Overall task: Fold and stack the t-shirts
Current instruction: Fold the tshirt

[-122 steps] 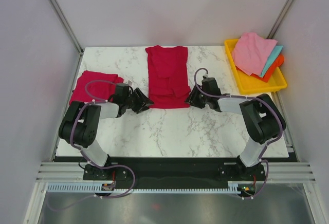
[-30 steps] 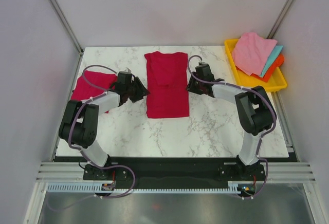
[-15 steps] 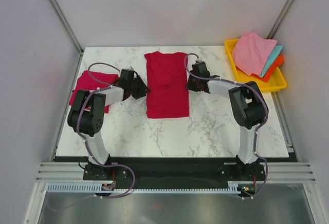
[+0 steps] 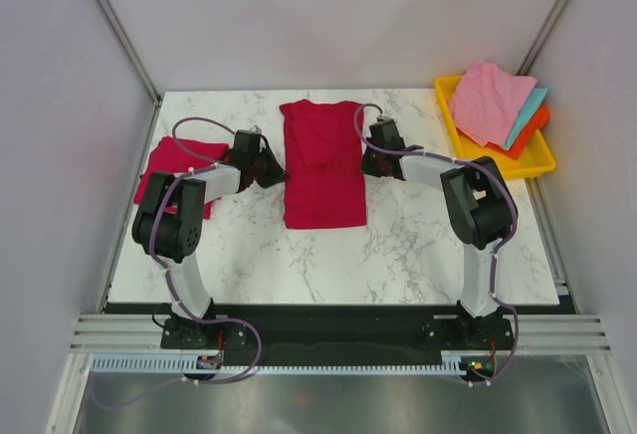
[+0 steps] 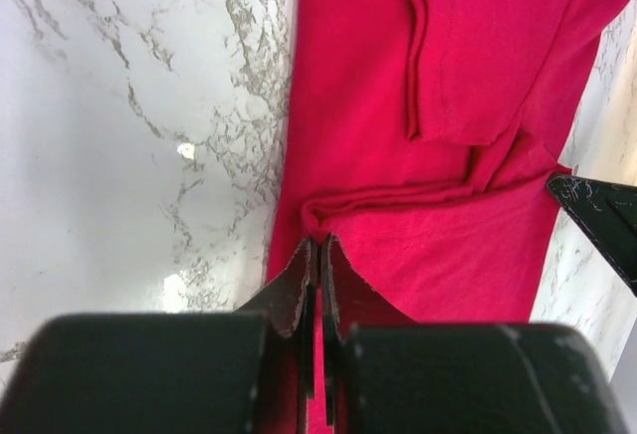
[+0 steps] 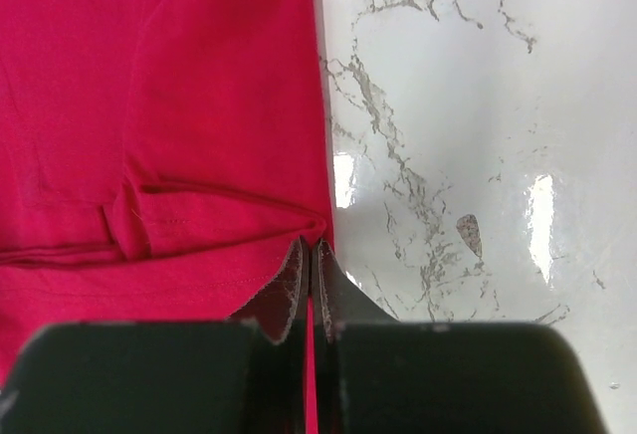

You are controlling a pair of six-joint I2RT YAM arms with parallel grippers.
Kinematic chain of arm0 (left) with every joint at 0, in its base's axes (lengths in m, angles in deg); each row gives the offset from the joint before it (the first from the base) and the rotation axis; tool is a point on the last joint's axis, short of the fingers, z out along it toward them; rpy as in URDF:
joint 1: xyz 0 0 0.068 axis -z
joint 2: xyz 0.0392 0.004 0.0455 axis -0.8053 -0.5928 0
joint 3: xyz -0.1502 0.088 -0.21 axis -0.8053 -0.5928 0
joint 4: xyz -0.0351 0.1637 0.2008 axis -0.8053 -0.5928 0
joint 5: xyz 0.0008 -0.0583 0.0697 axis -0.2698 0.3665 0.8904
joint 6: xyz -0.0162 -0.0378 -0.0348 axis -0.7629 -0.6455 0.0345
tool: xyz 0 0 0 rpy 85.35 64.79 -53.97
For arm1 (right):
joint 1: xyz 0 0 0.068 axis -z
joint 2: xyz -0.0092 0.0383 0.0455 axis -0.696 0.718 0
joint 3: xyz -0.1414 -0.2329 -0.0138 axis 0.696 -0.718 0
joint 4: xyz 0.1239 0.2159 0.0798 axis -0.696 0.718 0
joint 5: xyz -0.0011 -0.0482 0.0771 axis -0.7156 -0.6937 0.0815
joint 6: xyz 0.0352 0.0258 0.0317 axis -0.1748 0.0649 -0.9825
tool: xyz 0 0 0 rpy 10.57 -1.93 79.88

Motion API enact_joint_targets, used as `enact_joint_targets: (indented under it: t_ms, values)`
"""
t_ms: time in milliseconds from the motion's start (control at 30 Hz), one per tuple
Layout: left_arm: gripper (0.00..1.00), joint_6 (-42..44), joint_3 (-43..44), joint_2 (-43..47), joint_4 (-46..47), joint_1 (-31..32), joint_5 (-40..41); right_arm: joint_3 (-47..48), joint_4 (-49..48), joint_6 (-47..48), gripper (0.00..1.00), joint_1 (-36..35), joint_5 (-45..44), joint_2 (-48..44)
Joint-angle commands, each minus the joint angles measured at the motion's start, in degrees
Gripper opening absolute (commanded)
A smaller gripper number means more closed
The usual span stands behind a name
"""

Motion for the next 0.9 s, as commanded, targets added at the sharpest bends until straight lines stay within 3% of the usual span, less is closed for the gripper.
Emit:
enact_joint_targets:
  t_ms: [0, 733, 800, 867]
  values:
    - [0.02, 2.6, 1.9, 0.9, 1.3, -0.2, -0.2, 1.1, -0.5, 1.1, 0.0, -0.5, -1.9, -2.5]
    - [0.02, 4.3, -2.1, 7.6, 4.7, 0.0, 2.6, -0.1, -0.4, 2.3, 0.0, -0.4, -2.7, -7.1]
    - [0.02, 4.3, -2.2, 7.5, 4.8, 0.0, 2.6, -0.4, -0.4, 2.3, 0.03, -0.4, -2.7, -7.5]
    - [0.02, 4.3, -2.1, 7.2, 4.8, 0.0, 2.1, -0.6, -0.4, 2.1, 0.16, -0.4, -2.7, -7.4]
